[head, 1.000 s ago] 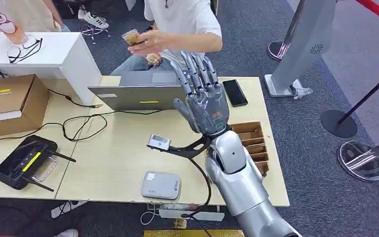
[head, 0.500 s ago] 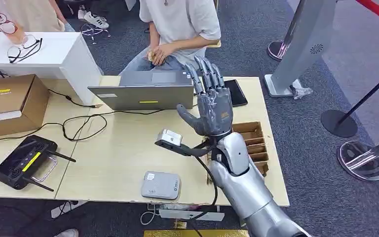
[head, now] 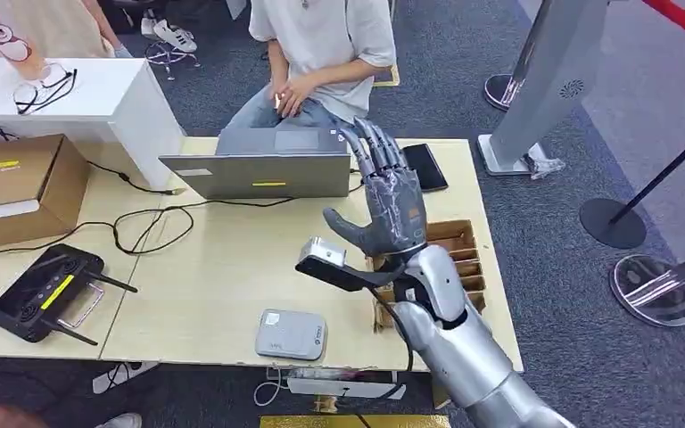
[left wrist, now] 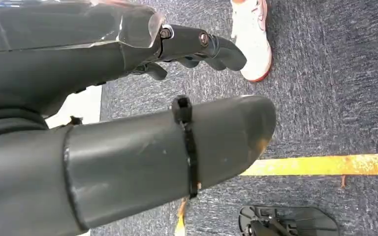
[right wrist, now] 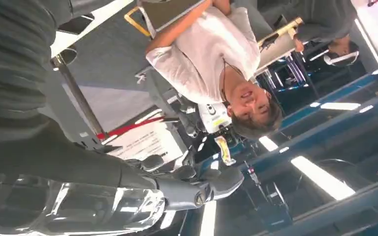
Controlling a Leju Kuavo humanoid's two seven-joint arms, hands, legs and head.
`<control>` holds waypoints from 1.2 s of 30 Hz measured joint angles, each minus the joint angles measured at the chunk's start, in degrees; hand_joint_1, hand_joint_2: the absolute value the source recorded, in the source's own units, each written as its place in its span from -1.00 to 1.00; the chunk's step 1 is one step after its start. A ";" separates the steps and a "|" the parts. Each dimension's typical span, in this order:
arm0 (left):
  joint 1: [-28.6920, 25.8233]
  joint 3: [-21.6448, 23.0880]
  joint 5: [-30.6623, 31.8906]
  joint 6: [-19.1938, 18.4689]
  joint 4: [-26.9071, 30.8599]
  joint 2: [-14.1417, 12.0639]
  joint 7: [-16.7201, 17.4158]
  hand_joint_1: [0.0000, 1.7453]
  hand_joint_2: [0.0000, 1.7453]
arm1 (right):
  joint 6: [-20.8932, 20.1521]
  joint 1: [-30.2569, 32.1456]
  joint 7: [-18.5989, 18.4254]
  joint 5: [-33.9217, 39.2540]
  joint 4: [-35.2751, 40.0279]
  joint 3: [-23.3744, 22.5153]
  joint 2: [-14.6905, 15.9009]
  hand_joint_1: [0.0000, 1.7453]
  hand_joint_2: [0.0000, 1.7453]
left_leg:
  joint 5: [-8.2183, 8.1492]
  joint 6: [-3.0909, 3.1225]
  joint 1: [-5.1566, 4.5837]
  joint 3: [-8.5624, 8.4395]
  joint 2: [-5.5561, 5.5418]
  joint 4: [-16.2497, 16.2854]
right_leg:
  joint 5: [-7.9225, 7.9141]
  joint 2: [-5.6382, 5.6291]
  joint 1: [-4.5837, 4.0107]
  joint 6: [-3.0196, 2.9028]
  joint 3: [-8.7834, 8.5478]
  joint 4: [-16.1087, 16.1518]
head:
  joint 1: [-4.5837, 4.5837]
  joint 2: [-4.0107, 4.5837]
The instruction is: Pass the card to the sensor for recognition and then transmit it.
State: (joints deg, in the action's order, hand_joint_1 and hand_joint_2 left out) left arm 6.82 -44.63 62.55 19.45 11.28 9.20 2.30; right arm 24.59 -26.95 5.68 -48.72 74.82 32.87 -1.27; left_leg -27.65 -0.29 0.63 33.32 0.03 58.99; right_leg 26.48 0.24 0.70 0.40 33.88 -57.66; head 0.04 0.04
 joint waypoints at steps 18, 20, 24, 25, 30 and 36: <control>-0.02 0.00 1.03 -0.50 0.00 -0.26 0.74 -1.00 -1.00 | -0.55 2.61 0.37 2.58 4.00 0.13 4.02 -1.00 1.00 | 0.00 0.00 0.00 0.00 0.00 0.00 | 0.00 0.00 0.00 0.00 0.00 0.00 | 0.00 0.00; 0.02 0.00 1.25 -0.66 0.00 -0.26 0.83 -1.00 -1.00 | -0.22 3.06 0.66 2.75 4.26 0.15 4.30 -1.00 1.00 | 0.00 0.00 0.00 0.00 0.00 0.00 | 0.00 0.00 0.00 0.00 0.00 0.00 | 0.00 0.00; 0.12 0.02 1.55 -0.85 0.00 -0.26 1.11 -1.00 -1.00 | 0.46 4.03 1.31 3.54 5.11 0.15 4.85 -1.00 1.00 | 0.00 0.00 0.00 -0.01 0.00 0.00 | 0.00 0.00 0.00 0.00 0.00 0.00 | 0.00 0.00; 0.15 0.02 1.55 -0.85 0.00 -0.26 1.11 -1.00 -1.00 | 0.57 4.29 1.77 4.47 5.44 0.13 4.98 -1.00 1.00 | 0.00 0.00 0.00 -0.01 0.00 0.00 | 0.00 0.00 0.00 0.00 0.00 0.00 | 0.00 0.00; 0.36 0.09 1.97 -1.16 0.00 -0.26 1.11 -1.00 -1.00 | 0.81 5.88 4.24 8.15 6.82 0.13 5.66 -1.00 1.00 | 0.00 0.00 0.00 -0.01 0.00 0.00 | 0.00 0.00 0.00 0.00 0.00 0.00 | 0.00 0.00; 0.40 0.31 2.12 -1.33 0.00 -0.24 1.20 -1.00 -1.00 | 1.40 8.07 4.33 7.57 8.63 0.11 6.60 -1.00 1.00 | -0.01 0.00 0.00 -0.01 0.00 0.00 | 0.00 0.00 0.00 0.00 0.00 0.00 | 0.00 0.00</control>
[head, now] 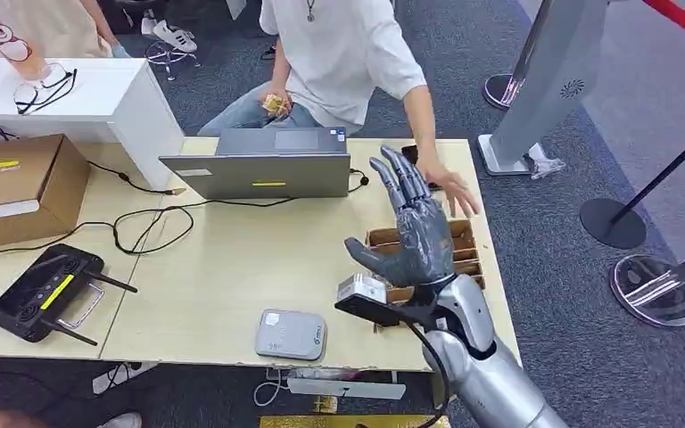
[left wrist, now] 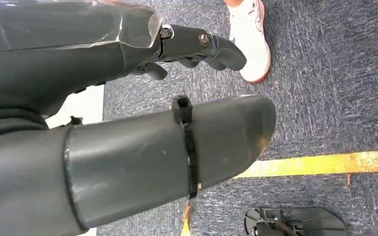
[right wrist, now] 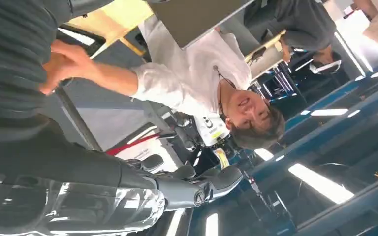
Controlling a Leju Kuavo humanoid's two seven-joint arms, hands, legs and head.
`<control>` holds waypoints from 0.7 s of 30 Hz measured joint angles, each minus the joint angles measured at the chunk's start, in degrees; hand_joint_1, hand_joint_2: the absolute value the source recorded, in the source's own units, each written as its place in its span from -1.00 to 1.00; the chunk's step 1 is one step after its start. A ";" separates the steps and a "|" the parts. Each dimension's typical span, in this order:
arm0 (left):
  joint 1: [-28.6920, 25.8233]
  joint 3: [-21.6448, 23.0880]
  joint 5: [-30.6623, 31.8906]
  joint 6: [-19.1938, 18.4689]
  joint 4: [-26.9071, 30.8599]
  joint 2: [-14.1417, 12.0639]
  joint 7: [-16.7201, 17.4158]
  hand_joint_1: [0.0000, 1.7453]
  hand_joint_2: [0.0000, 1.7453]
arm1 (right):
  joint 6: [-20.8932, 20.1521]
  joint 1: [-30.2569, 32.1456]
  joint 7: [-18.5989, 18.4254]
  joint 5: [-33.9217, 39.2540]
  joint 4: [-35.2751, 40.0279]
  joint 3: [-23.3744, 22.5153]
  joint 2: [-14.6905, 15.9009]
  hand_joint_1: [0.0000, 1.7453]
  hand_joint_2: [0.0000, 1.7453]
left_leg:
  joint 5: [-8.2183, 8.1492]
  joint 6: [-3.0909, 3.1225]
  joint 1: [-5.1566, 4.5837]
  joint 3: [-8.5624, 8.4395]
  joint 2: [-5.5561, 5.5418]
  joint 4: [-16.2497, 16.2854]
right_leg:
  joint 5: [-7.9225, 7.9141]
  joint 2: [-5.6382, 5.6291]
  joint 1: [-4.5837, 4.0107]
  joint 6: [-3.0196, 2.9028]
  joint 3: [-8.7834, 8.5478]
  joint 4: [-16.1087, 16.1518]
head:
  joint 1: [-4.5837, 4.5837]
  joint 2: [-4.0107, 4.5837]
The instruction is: Pass the card to the sensor for recognition and then transmit it.
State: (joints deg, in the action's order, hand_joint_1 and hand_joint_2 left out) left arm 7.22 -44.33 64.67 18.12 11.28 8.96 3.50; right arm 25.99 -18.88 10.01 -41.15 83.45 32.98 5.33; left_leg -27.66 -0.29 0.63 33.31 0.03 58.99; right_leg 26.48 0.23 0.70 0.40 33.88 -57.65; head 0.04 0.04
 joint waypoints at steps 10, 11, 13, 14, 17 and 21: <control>-0.08 -0.02 -1.01 0.18 0.00 -0.02 0.00 -1.00 -1.00 | -3.87 2.32 -4.13 -6.63 1.53 -0.09 1.51 -1.00 1.00 | 0.00 0.00 0.00 0.01 0.00 0.00 | 0.00 0.00 0.00 0.00 0.00 0.00 | 0.00 0.00; -0.11 -0.02 -1.27 0.22 0.00 -0.02 -0.09 -1.00 -1.00 | -4.24 2.33 -4.09 -7.22 1.34 -0.07 1.53 -1.00 1.00 | -0.01 0.00 0.00 0.02 0.00 0.00 | 0.00 0.00 0.00 0.00 0.00 0.00 | 0.00 0.00; -0.16 -0.02 -1.79 0.44 0.00 -0.02 -0.20 -1.00 -1.00 | -4.70 2.14 -3.93 -8.29 0.55 -0.02 1.53 -1.00 1.00 | -0.01 0.00 0.00 0.02 0.00 0.00 | 0.00 0.00 0.00 0.00 0.00 0.00 | 0.00 0.00; -0.20 -0.02 -1.99 0.52 0.00 0.00 -0.39 -1.00 -1.00 | -5.09 2.07 -3.95 -8.87 0.05 0.02 1.53 -1.00 1.00 | 0.00 0.00 0.00 0.03 -0.01 0.00 | 0.00 0.01 0.00 0.00 -0.01 0.00 | 0.02 0.00; -0.36 -0.04 -2.30 0.70 0.00 0.00 -0.76 -1.00 -1.00 | -6.12 1.72 -4.46 -11.49 -1.24 0.22 1.53 -1.00 1.00 | 0.00 0.00 0.00 0.03 -0.01 0.00 | 0.00 0.02 0.00 0.00 0.00 0.00 | 0.00 0.00; -0.41 -0.06 -2.34 0.85 0.00 0.00 -0.79 -1.00 -1.00 | -6.95 1.09 -5.16 -13.91 -2.86 0.74 1.71 -1.00 1.00 | 0.00 0.00 0.00 0.03 -0.01 0.00 | 0.00 0.02 0.00 0.00 0.00 0.00 | 0.00 0.00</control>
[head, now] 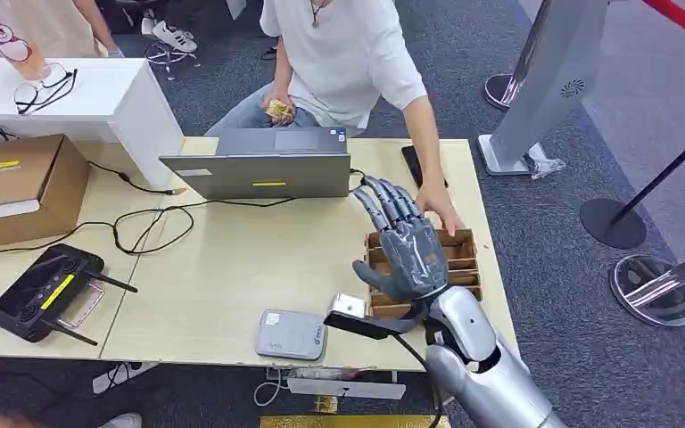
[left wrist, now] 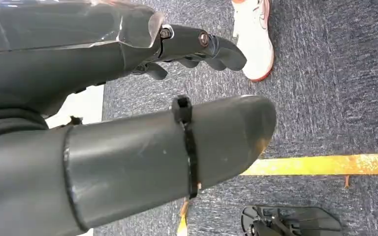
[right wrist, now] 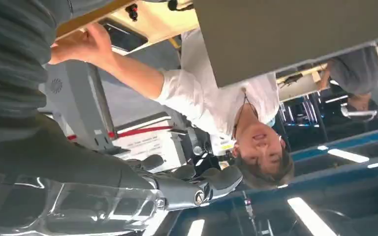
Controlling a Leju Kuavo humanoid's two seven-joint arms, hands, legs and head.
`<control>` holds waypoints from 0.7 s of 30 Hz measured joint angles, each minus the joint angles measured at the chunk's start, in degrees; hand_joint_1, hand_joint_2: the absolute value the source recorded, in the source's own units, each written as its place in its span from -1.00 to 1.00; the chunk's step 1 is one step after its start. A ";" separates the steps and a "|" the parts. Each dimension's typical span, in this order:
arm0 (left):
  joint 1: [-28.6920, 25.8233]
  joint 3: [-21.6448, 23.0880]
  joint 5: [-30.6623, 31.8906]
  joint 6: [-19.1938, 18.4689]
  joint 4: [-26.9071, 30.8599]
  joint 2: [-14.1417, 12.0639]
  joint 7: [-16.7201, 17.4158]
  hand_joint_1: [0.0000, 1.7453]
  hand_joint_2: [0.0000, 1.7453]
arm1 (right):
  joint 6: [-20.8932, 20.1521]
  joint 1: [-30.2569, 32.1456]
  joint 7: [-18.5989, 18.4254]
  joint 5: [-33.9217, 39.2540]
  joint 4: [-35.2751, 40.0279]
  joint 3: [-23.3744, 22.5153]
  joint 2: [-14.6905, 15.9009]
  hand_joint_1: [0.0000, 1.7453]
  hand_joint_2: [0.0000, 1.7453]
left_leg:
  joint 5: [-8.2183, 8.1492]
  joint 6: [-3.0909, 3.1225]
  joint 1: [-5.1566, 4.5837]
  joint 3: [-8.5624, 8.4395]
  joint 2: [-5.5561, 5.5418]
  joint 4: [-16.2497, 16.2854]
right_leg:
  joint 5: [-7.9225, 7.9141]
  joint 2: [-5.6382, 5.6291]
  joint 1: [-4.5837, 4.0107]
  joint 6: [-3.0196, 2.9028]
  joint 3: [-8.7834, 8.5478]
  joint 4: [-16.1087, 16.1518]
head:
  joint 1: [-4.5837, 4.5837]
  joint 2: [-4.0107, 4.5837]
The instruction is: Pass the card to the sensor for recognition and then transmit it.
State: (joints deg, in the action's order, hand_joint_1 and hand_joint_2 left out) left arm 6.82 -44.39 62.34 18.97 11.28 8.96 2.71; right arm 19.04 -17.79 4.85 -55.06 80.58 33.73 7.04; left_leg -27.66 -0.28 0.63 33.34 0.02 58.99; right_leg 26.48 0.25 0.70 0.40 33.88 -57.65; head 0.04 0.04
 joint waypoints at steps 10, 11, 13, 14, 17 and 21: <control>-0.04 -0.09 -0.74 0.50 0.00 0.00 0.28 -1.00 -1.00 | -8.61 -2.85 -0.66 -1.26 -3.80 2.25 0.39 -1.00 1.00 | 0.00 0.00 0.00 0.01 0.00 0.00 | 0.00 0.00 0.00 0.00 0.00 0.00 | 0.00 0.00; -0.05 -0.11 -0.83 0.50 0.00 0.00 0.28 -1.00 -1.00 | -9.22 -3.30 -0.92 -1.24 -4.26 2.51 0.41 -1.00 1.00 | 0.00 0.00 0.00 0.01 0.00 0.00 | 0.00 0.00 0.00 0.00 0.00 0.00 | 0.00 0.00; -0.08 -0.18 -0.83 0.50 0.00 0.00 0.28 -1.00 -1.00 | -10.33 -4.19 -1.33 -1.16 -4.98 3.01 0.48 -1.00 1.00 | 0.01 0.00 0.00 0.00 0.00 0.00 | 0.00 -0.01 0.00 0.00 0.00 0.00 | 0.00 0.00; -0.09 -0.22 -0.83 0.50 0.00 0.00 0.28 -1.00 -1.00 | -10.71 -4.59 -1.46 -1.16 -5.35 3.19 0.57 -1.00 1.00 | 0.01 0.00 0.00 0.00 0.00 0.00 | 0.00 0.00 0.00 0.00 0.00 0.00 | 0.02 0.00; -0.17 -0.40 -0.83 0.48 0.00 -0.02 0.26 -1.00 -1.00 | -11.06 -5.38 -1.86 -0.92 -6.38 3.45 0.79 -1.00 1.00 | 0.01 0.00 0.00 0.01 -0.01 0.00 | 0.00 0.01 0.00 0.00 0.00 0.00 | 0.00 0.00; -0.27 -0.44 -0.83 0.42 0.00 -0.02 0.28 -1.00 -1.00 | -11.17 -6.21 -2.47 -0.89 -7.41 3.87 0.92 -1.00 1.00 | 0.00 0.00 0.00 0.01 0.00 0.00 | 0.00 0.00 0.00 0.00 0.00 0.00 | 0.00 0.00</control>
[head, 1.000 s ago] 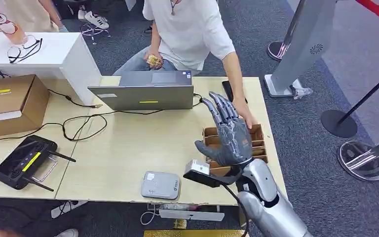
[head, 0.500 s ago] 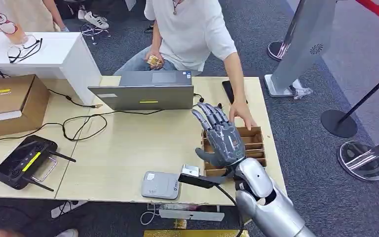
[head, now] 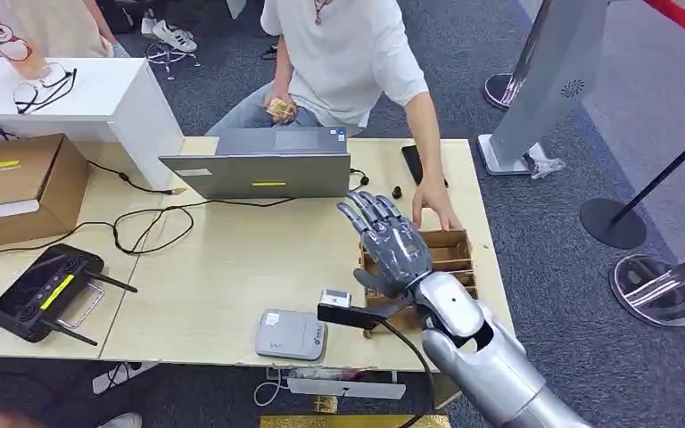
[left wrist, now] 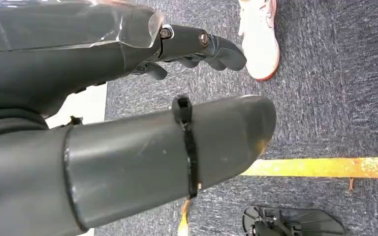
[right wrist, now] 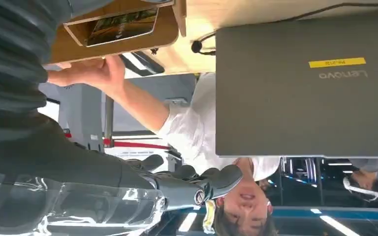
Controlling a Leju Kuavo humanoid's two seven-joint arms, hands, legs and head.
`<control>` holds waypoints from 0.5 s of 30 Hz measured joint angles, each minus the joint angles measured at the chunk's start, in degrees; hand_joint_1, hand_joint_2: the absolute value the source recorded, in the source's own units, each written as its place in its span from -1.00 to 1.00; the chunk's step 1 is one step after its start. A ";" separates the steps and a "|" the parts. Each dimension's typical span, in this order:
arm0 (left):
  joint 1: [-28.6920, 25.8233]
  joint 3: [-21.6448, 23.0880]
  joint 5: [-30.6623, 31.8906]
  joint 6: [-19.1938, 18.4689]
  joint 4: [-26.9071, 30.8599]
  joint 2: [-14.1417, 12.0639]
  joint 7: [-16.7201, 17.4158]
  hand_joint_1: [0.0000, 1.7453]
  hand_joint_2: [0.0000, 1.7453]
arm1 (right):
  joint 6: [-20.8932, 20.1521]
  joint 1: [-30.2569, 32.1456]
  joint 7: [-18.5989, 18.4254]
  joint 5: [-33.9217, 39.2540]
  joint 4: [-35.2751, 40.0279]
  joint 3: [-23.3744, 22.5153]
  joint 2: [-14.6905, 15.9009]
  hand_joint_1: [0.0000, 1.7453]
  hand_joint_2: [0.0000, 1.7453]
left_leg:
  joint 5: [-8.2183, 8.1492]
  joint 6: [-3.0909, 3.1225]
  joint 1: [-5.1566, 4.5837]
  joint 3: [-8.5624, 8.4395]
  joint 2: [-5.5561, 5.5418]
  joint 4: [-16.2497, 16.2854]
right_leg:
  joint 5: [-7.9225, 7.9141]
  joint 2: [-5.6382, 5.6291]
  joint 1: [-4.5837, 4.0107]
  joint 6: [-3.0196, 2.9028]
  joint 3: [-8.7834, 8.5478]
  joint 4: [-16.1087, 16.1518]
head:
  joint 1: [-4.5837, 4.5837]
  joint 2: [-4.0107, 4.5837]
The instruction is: Pass the card to the sensor for recognition and then transmit it.
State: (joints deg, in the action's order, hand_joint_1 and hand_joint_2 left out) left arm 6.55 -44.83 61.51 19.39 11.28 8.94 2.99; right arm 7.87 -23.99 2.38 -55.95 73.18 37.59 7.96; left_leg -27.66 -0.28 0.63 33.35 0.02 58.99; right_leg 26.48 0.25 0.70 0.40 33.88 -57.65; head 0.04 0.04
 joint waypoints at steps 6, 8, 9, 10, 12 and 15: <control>-0.07 -0.02 -0.15 -0.02 0.00 0.00 -0.09 -1.00 -1.00 | -0.50 -1.16 -3.74 -1.60 -1.31 0.46 0.39 -1.00 1.00 | 0.00 0.00 0.00 -0.01 0.00 0.00 | 0.00 0.01 0.00 0.00 0.00 0.00 | 0.00 0.00; -0.13 -0.07 -0.18 -0.02 0.00 0.00 -0.09 -1.00 -1.00 | -0.59 -1.24 -4.86 -2.03 -1.51 0.46 0.77 -1.00 1.00 | 0.00 0.00 0.00 -0.01 0.00 0.00 | 0.00 0.00 0.00 0.00 0.00 0.00 | 0.00 0.00; -0.14 -0.07 -0.20 -0.02 0.00 0.00 -0.09 -1.00 -1.00 | -0.70 -1.25 -5.23 -2.36 -1.53 0.46 0.94 -1.00 1.00 | 0.00 0.00 0.00 -0.01 0.00 0.00 | 0.00 0.00 0.00 0.00 0.00 0.00 | 0.00 0.00; -0.15 -0.09 -0.20 -0.02 0.00 -0.02 -0.09 -1.00 -1.00 | -0.87 -1.25 -5.68 -2.60 -1.53 0.46 1.16 -1.00 1.00 | 0.00 0.00 0.00 -0.01 0.00 0.00 | 0.00 0.00 0.00 0.00 0.00 0.00 | 0.00 0.00; -0.16 -0.09 -0.20 -0.02 0.00 -0.04 -0.07 -1.00 -1.00 | -1.20 -1.21 -6.36 -2.86 -1.51 0.46 1.51 -1.00 1.00 | 0.00 0.00 0.00 -0.01 0.00 0.00 | 0.00 0.00 0.00 0.00 0.01 0.00 | 0.00 0.00; -0.15 -0.09 -0.20 -0.09 0.00 -0.07 0.04 -1.00 -1.00 | -1.38 -0.64 -6.75 -3.48 -1.18 0.44 2.25 -1.00 1.00 | 0.00 0.00 0.00 -0.01 -0.01 0.00 | 0.00 0.01 0.00 0.00 0.01 0.00 | 0.00 0.00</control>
State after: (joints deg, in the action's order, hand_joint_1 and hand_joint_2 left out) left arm 6.39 -44.92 61.31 19.30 11.28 8.87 3.04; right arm 6.49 -24.64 -4.37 -59.43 72.00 38.03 10.21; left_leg -27.66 -0.28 0.63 33.35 0.02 59.00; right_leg 26.48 0.26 0.70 0.40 33.89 -57.65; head 0.04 0.04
